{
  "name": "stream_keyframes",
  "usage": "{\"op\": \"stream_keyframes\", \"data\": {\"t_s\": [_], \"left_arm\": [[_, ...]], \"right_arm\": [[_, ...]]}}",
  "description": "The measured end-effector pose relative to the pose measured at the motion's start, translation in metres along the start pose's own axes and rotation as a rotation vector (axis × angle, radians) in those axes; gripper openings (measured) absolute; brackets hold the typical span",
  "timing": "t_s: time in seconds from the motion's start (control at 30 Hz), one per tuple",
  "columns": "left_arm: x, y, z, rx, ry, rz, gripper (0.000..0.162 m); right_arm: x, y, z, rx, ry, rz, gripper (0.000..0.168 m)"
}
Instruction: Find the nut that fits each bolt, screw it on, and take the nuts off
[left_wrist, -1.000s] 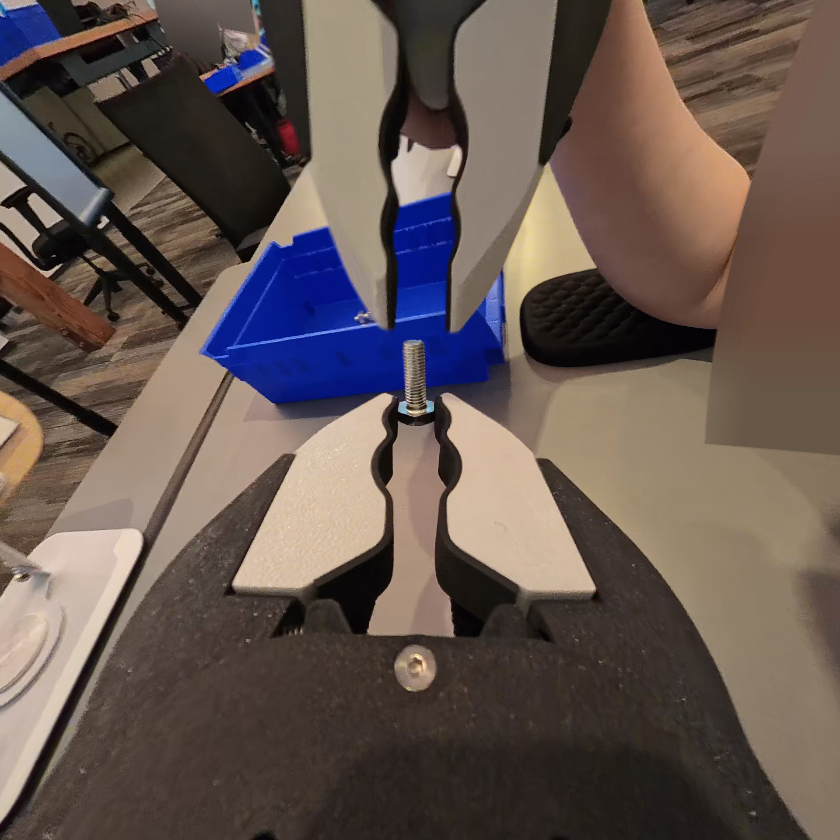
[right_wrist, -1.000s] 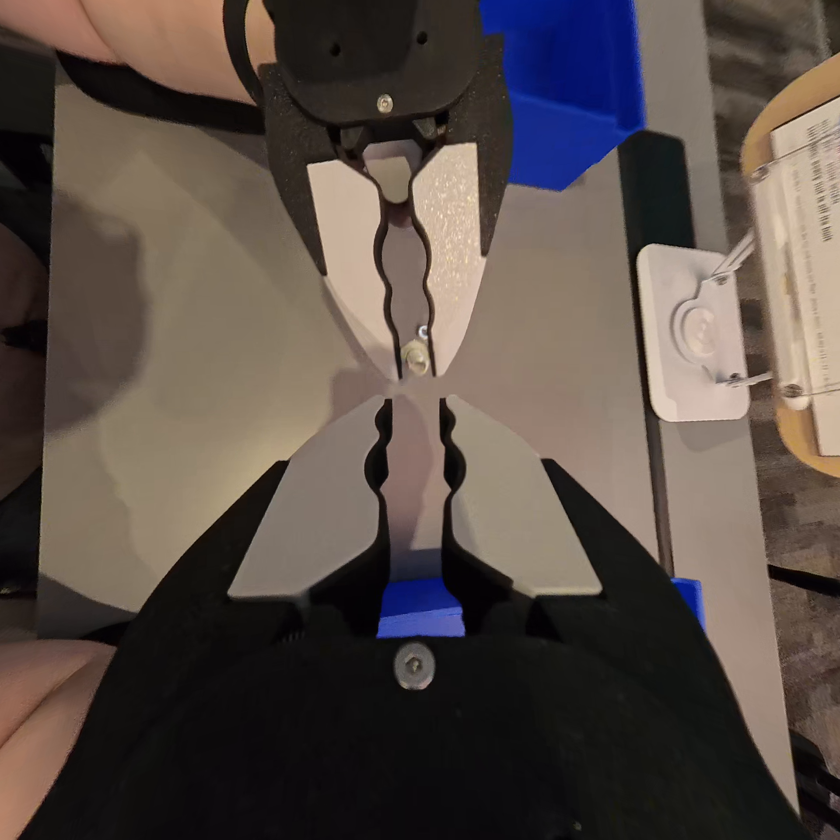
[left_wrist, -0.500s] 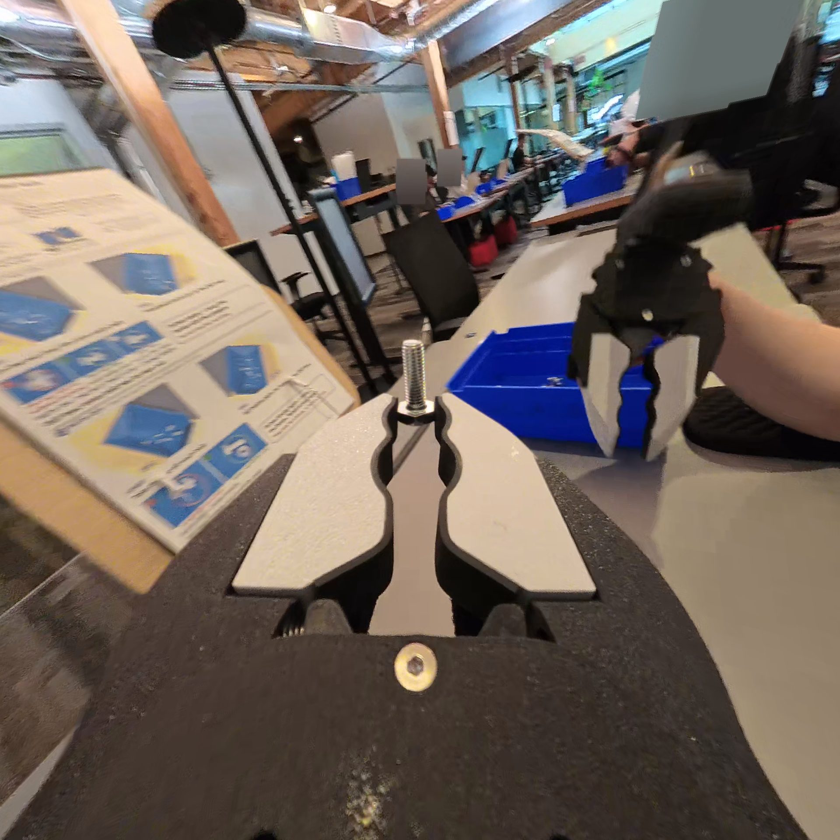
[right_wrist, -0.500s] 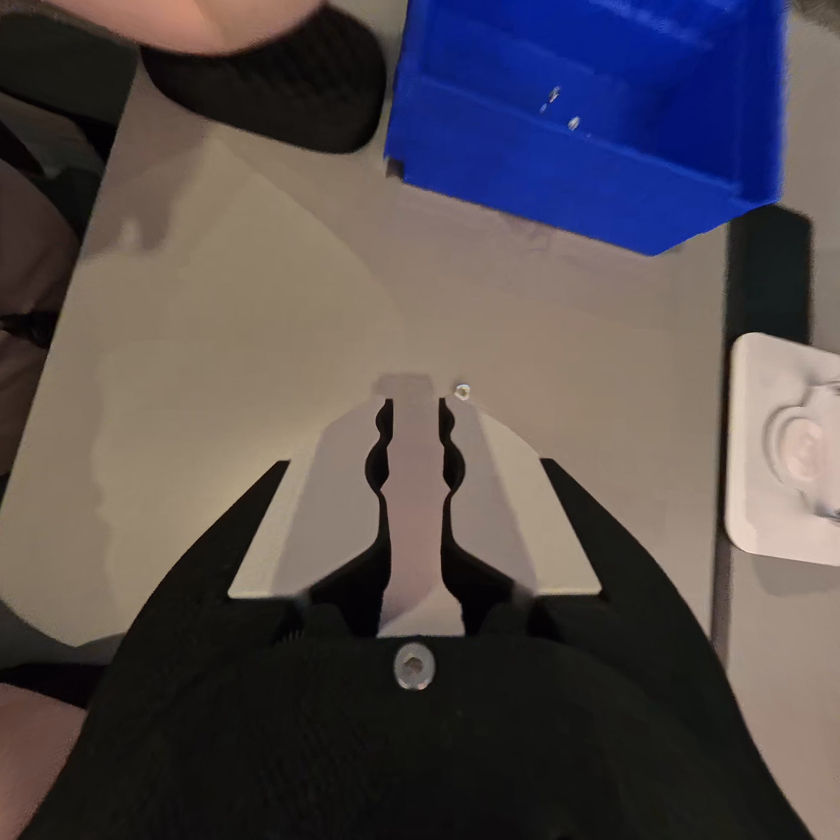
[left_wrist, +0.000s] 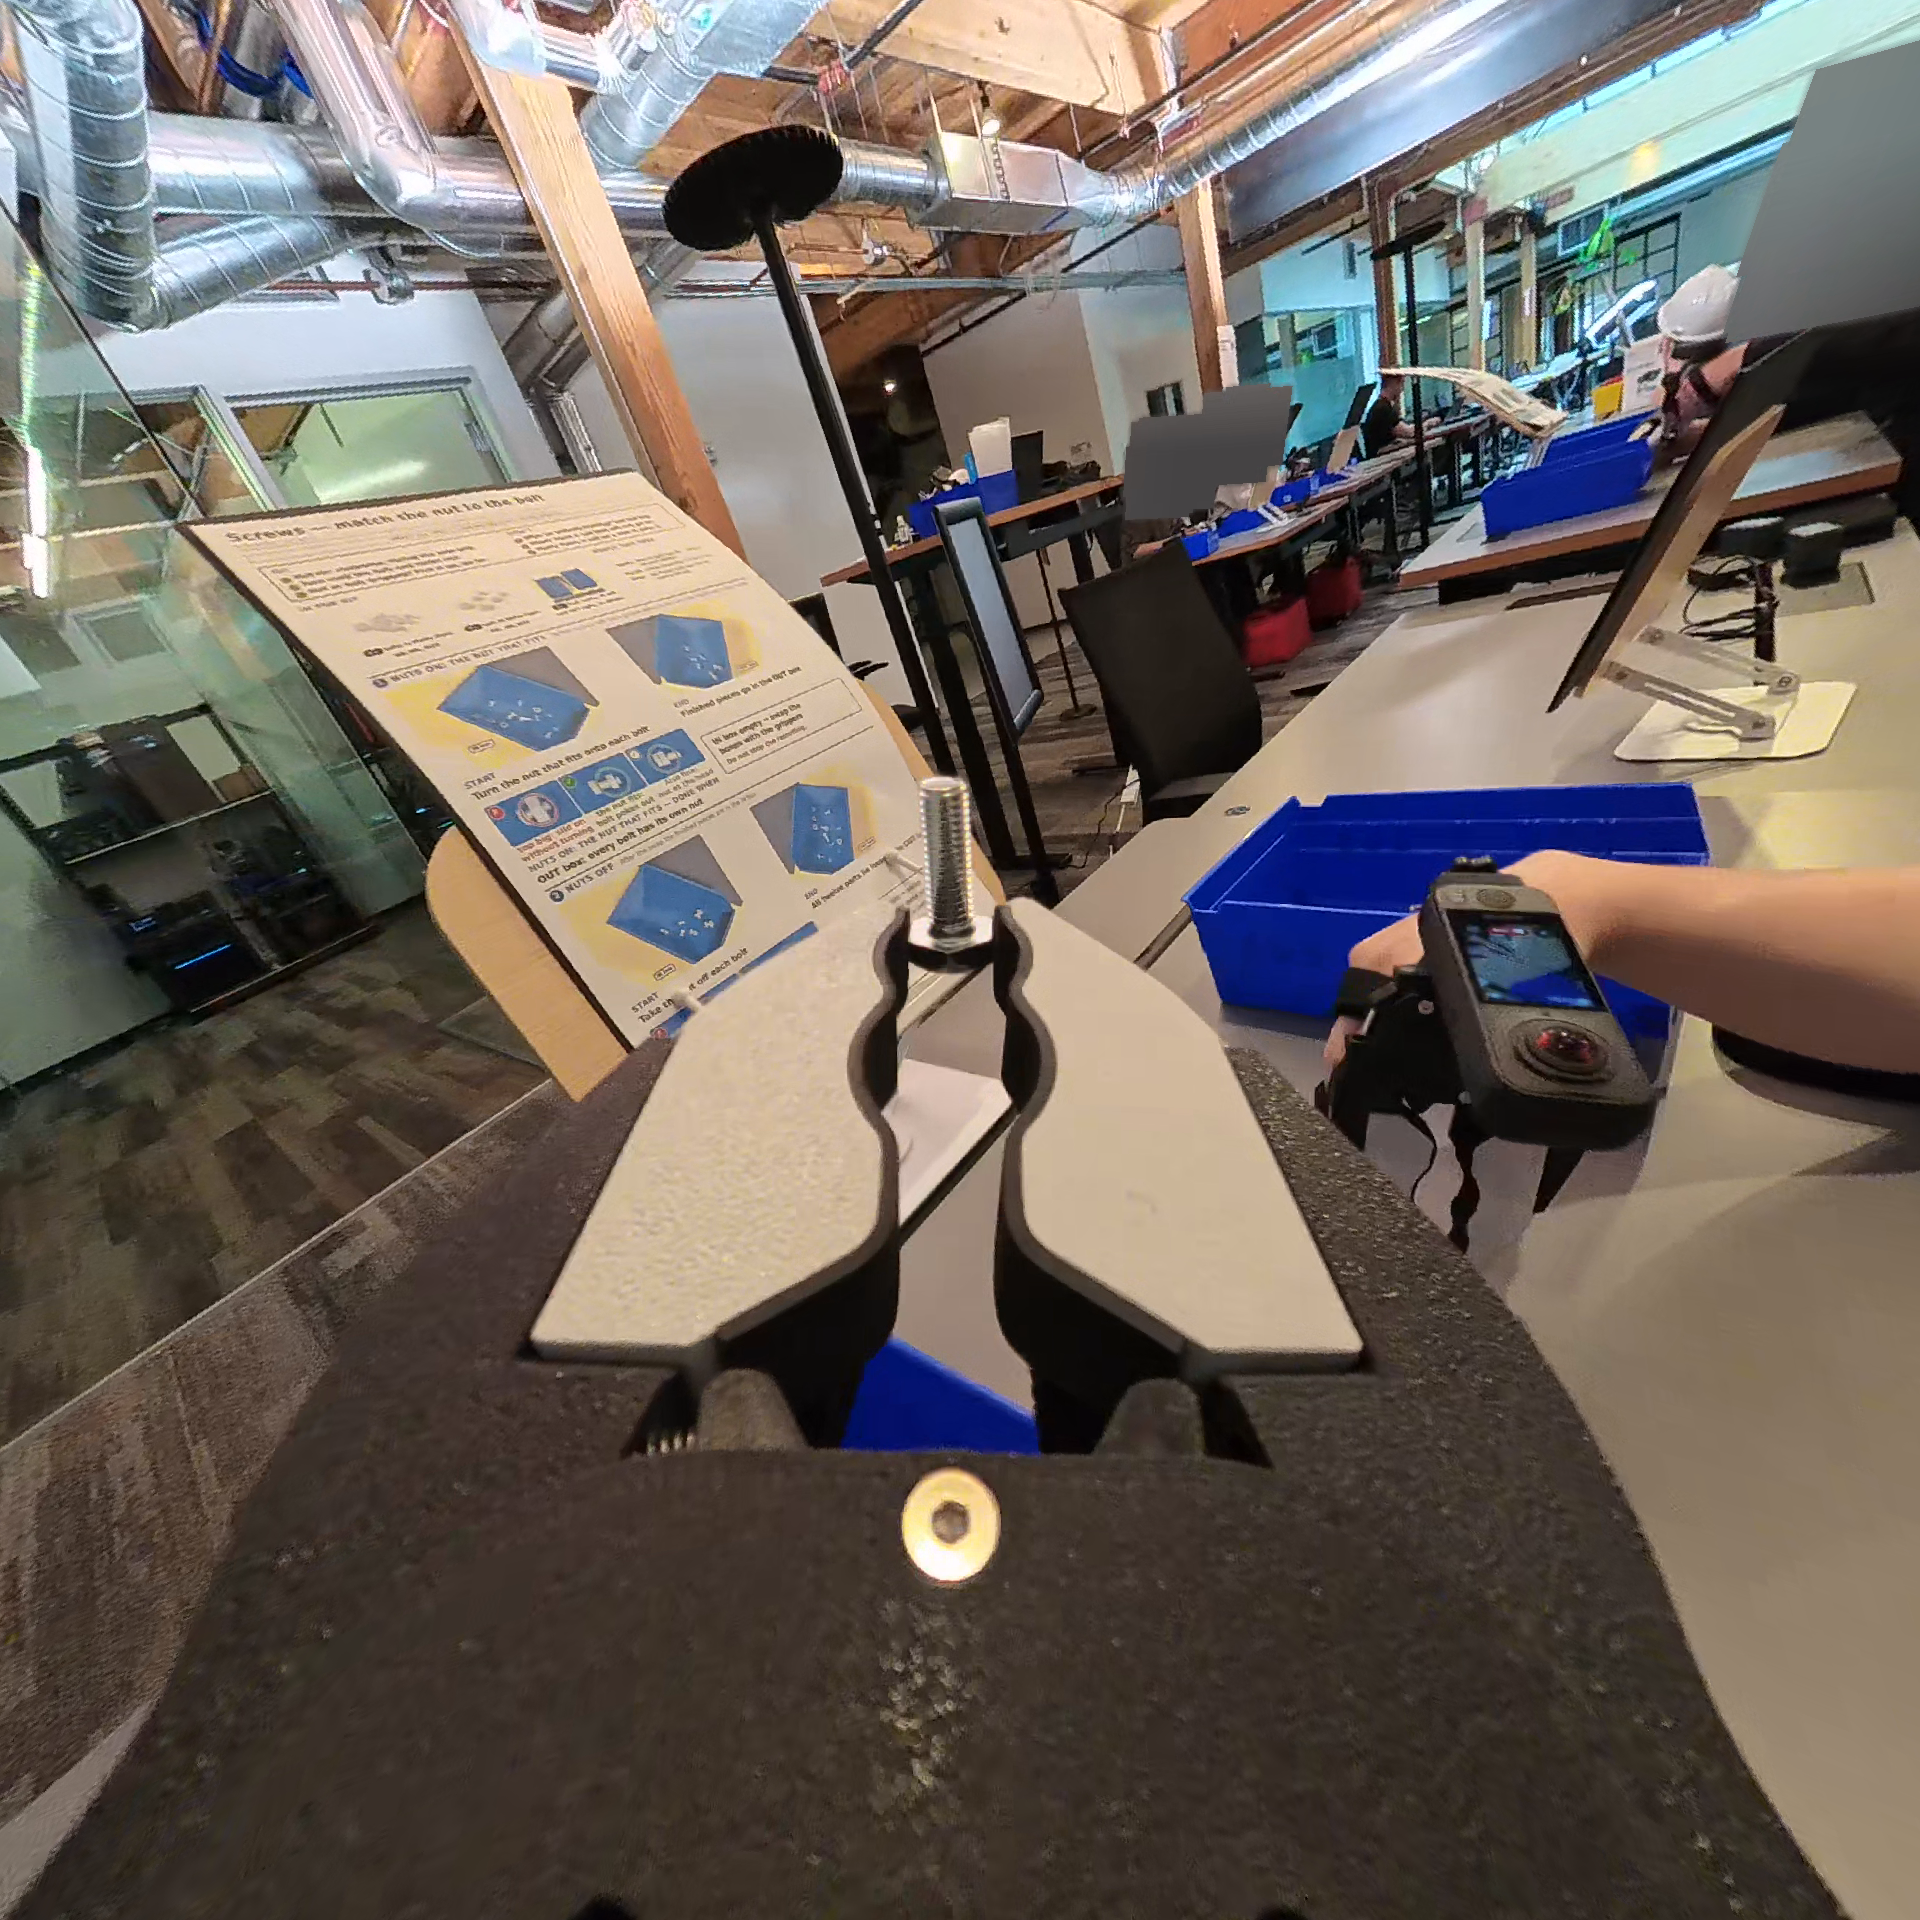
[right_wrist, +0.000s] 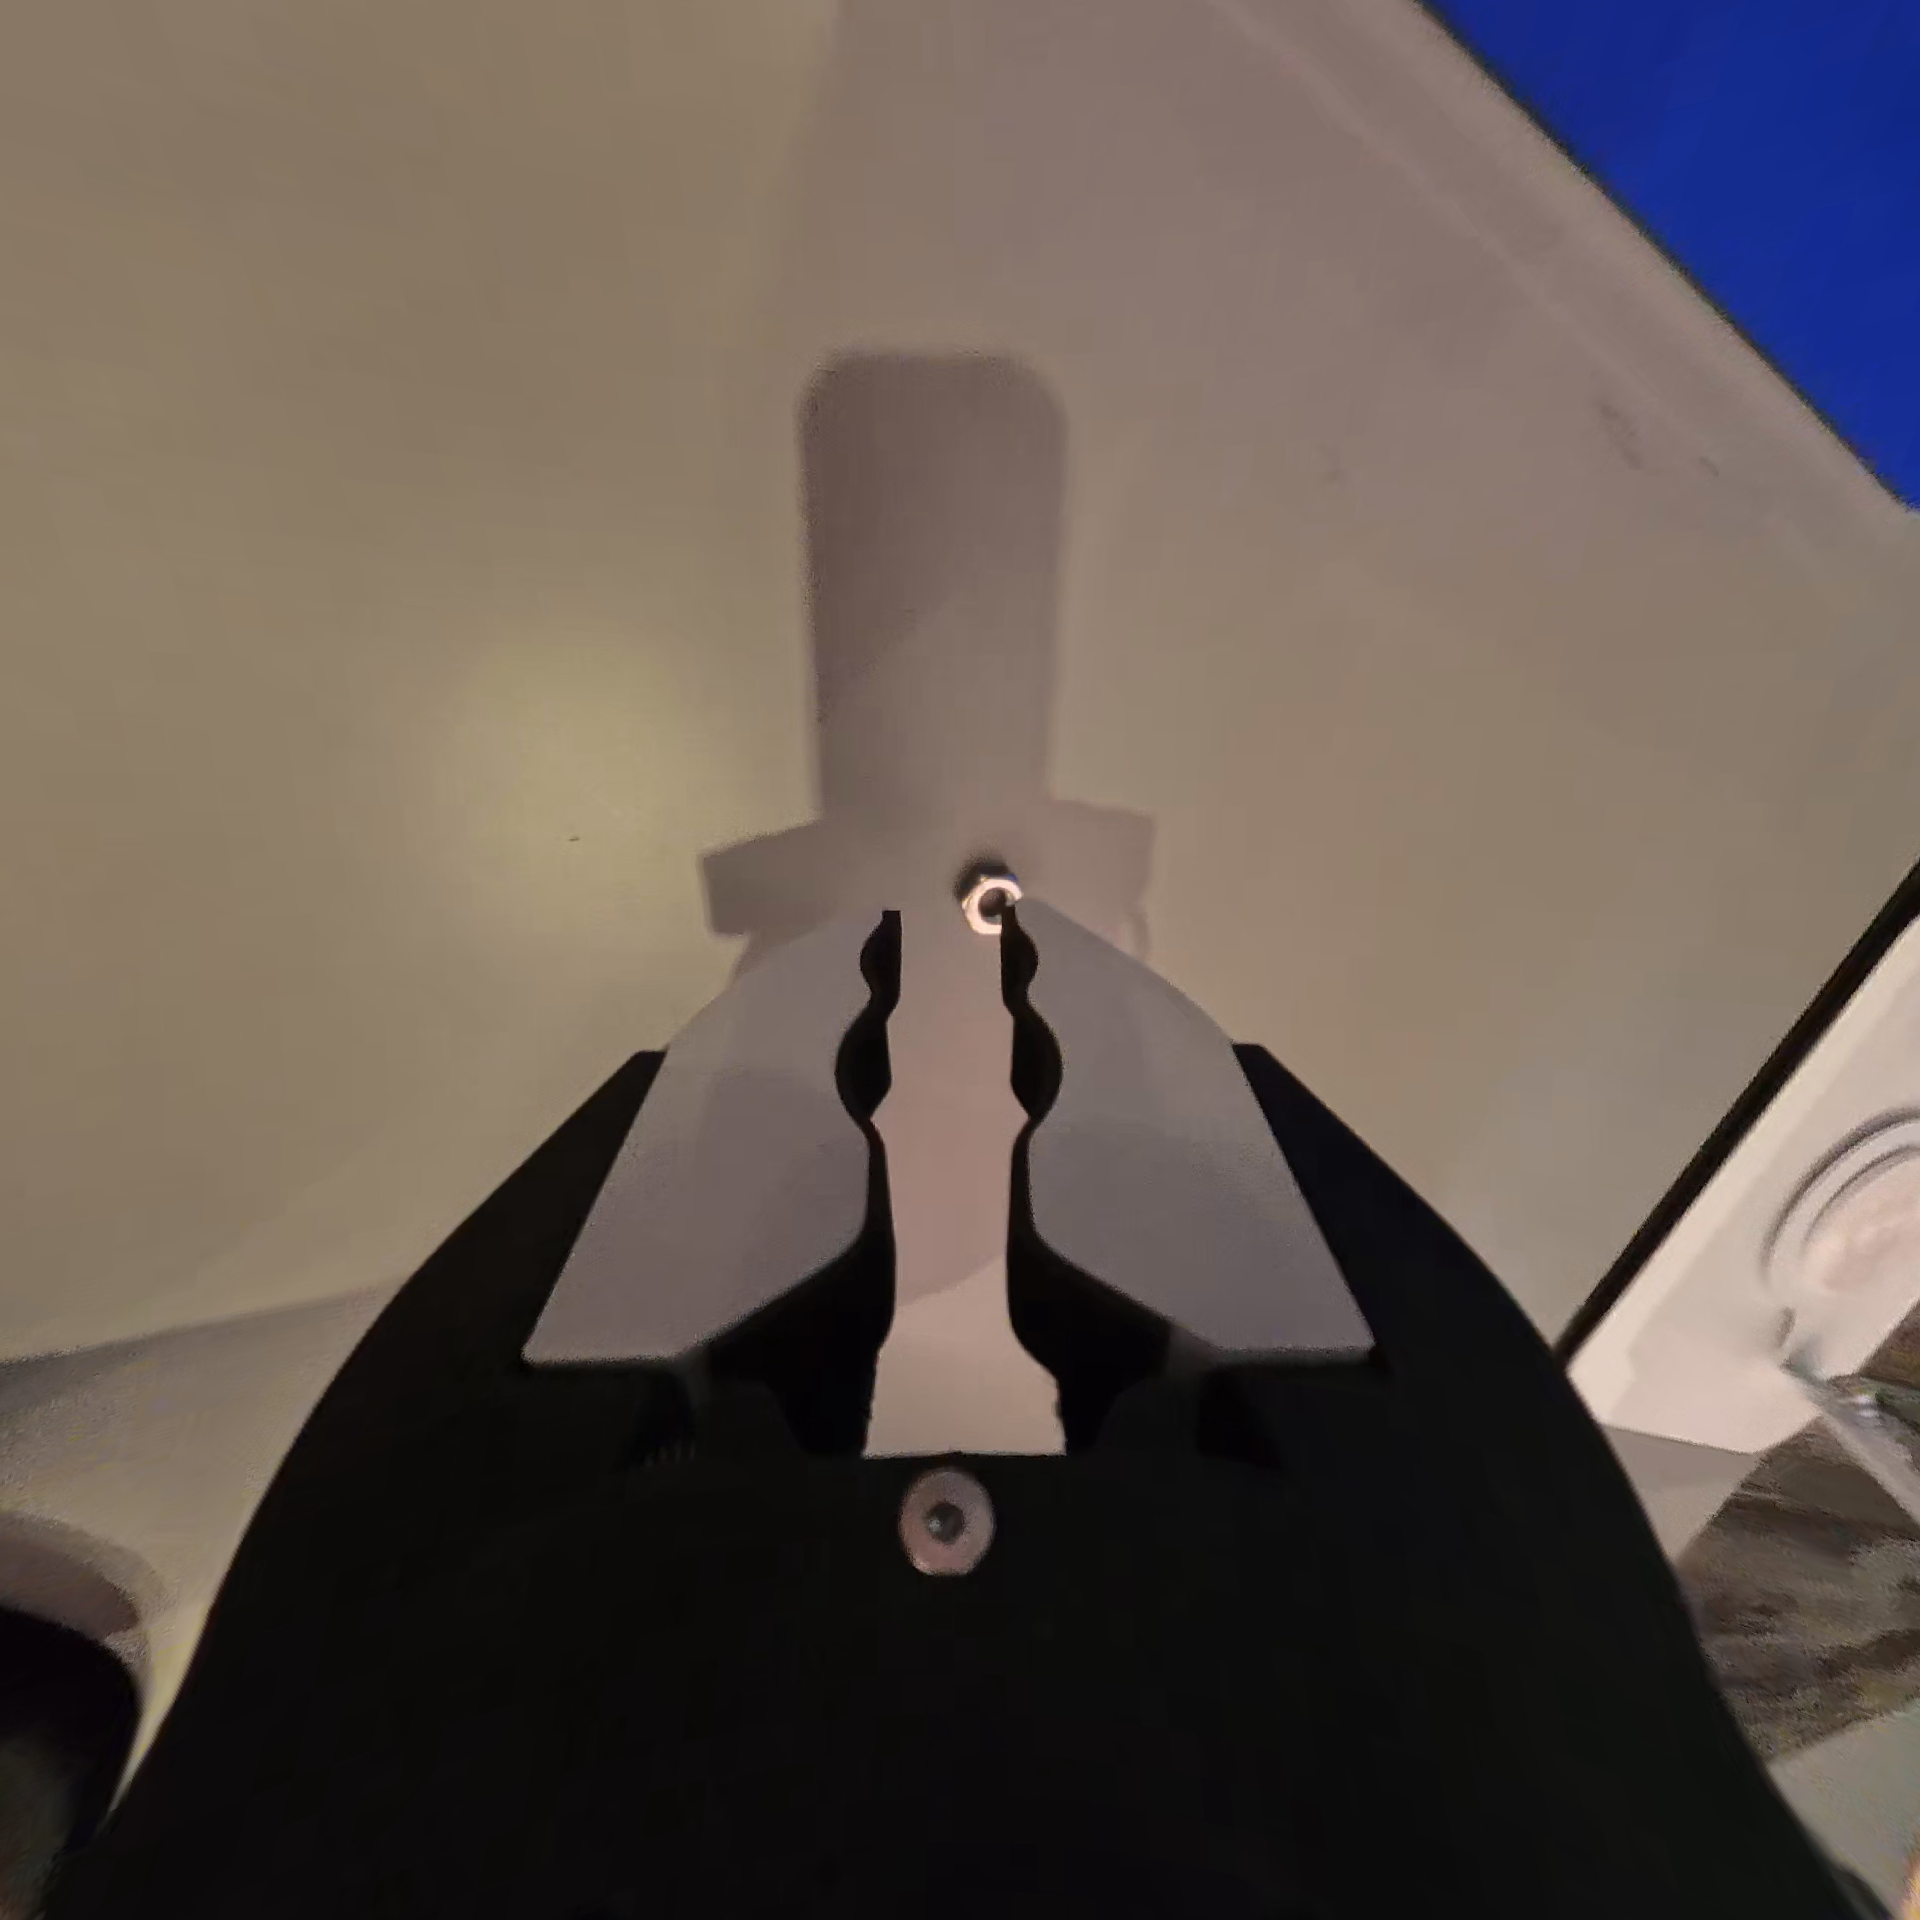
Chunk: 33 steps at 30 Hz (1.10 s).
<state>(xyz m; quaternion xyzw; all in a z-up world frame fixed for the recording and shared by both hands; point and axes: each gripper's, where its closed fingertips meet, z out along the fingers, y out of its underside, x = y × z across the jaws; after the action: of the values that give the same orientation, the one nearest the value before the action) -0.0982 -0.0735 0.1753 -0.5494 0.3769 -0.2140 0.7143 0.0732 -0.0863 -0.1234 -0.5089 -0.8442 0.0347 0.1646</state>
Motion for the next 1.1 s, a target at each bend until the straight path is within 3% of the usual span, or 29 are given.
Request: {"op": "stream_keyframes", "data": {"t_s": [0.27, 0.57, 1.1], "left_arm": [[-0.001, 0.005, 0.007, 0.000, 0.022, -0.022, 0.015], [0.000, 0.011, 0.011, -0.030, 0.035, -0.020, 0.015], [0.003, 0.020, 0.019, -0.075, 0.057, -0.028, 0.015]], "right_arm": [[0.005, 0.002, 0.014, -0.134, -0.059, -0.218, 0.021], [0.004, 0.006, 0.021, -0.153, -0.156, -0.255, 0.018], [0.007, 0.013, 0.036, -0.156, -0.182, -0.262, 0.017]]}}
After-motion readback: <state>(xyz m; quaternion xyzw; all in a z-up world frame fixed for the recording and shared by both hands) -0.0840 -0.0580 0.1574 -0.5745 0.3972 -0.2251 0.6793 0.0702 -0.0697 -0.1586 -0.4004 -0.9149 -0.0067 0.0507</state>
